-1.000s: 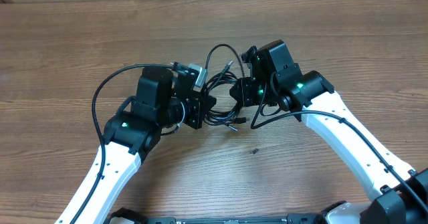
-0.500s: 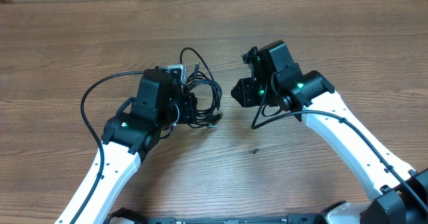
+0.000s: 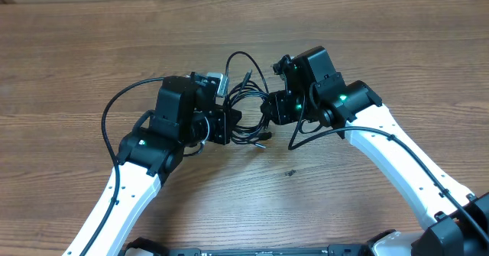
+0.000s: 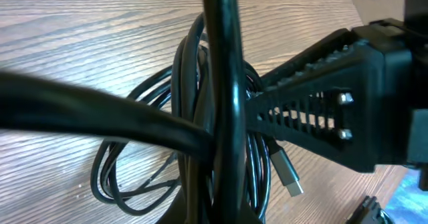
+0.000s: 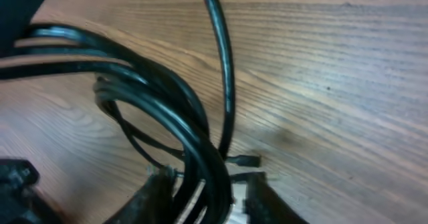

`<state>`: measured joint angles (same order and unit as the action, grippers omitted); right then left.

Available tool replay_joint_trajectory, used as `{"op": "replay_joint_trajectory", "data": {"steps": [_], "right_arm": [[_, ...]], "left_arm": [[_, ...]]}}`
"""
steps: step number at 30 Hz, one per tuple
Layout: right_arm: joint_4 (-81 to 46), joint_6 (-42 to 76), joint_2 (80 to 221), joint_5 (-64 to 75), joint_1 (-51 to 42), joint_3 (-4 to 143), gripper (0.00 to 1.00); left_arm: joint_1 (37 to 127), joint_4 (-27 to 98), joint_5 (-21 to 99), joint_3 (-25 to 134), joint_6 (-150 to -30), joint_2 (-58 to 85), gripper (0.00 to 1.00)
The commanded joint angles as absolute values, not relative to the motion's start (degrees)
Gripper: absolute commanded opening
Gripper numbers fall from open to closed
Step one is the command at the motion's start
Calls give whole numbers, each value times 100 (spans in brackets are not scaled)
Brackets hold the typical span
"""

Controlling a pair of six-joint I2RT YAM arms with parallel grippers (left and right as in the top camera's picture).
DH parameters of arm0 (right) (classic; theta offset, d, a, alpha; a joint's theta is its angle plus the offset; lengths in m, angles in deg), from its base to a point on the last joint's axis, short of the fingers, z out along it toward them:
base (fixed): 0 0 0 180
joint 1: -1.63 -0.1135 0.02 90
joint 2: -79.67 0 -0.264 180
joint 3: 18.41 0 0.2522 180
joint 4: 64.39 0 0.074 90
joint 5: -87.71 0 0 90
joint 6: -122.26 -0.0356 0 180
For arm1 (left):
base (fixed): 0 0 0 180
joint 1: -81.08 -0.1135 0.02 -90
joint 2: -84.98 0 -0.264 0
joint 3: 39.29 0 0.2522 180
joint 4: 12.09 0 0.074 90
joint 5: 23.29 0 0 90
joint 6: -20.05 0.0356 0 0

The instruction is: Untangle cables

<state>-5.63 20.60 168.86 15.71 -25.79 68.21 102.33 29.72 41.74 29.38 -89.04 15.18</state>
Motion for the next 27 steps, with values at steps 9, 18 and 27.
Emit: {"op": "replay_joint_trajectory", "data": {"steps": [9,18,27], "right_arm": [[-613,2124,16754,1580,-2562,6946,4],[-609,2008,16754,1580,-2562,6946,4],[-611,1827,16754,1580,-2562,6946,4]], "left_arm": [[10211,2861,3955,3056,-8773,1533,4],[10211,3453,5658,3056,-9754,1533,4],[10211,3665,6405,3056,-11020,1533,4]]}}
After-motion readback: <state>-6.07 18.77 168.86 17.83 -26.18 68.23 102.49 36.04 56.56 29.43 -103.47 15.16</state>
